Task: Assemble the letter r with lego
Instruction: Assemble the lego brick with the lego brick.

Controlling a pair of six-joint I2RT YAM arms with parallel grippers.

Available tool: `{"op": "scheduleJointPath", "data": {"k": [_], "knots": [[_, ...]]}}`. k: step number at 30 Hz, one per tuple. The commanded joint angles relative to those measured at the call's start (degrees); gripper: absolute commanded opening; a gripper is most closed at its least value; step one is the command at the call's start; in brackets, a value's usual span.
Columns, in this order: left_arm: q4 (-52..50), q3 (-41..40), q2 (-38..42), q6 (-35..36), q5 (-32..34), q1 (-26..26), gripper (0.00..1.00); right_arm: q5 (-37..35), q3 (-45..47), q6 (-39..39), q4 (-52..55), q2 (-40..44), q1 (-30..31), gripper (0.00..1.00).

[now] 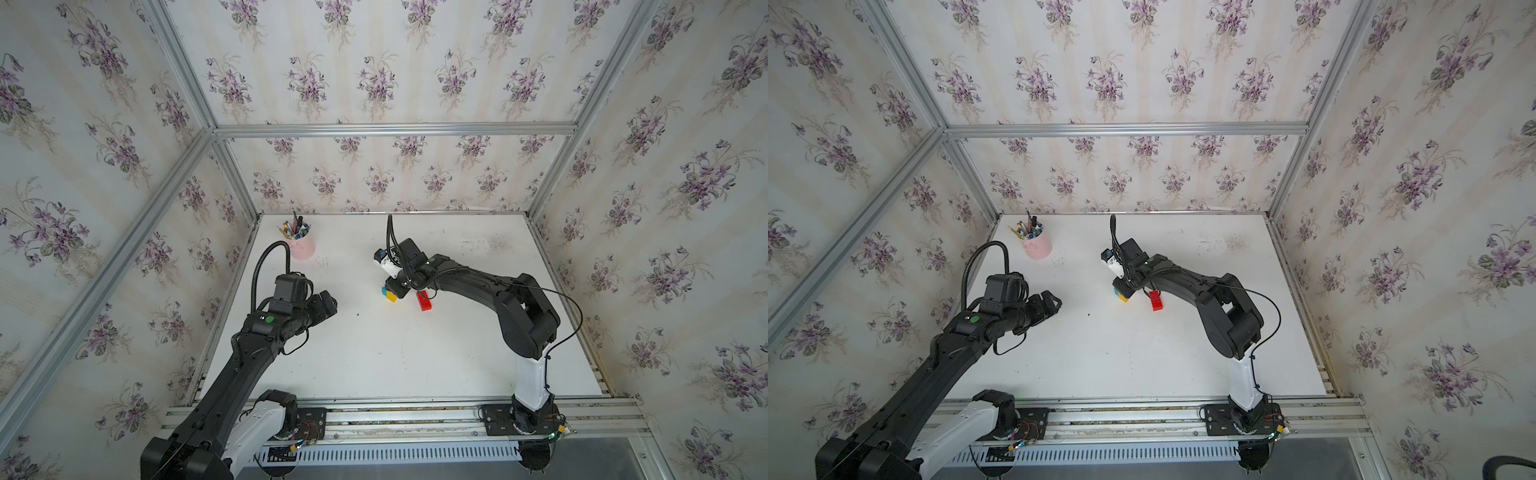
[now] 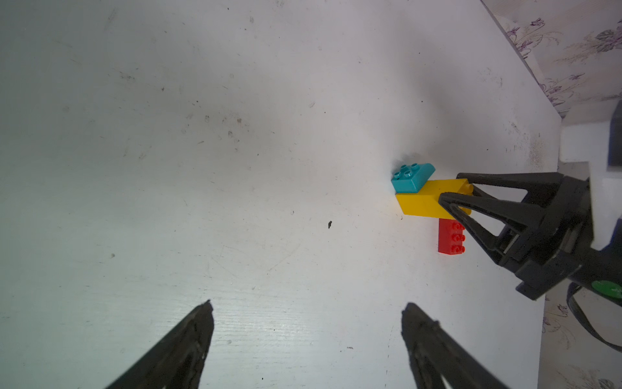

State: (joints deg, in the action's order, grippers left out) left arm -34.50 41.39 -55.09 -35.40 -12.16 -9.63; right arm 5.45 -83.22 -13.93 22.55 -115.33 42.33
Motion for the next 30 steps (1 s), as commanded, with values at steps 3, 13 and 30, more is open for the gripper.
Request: {"op": "scheduleJointPath", "data": {"k": [3,13,30], "knots": [[0.2,-0.5,0.4,-0.2,0.3,0.1,0.9,-1.4,0.6,-1.3,13.6,-3.4,0.7,0.2],[0.0,-0.4,0.9,-0.2,0.5,0.0,0.9,0.3,0.9,-0.3,9.6,1.1,0.7,0.63],[1.6,1.1,2.4,0.6,0.7,0.0,0.91,-2.7,22.5,9.2,-15.8,36.8,-3.4,0.8]]}}
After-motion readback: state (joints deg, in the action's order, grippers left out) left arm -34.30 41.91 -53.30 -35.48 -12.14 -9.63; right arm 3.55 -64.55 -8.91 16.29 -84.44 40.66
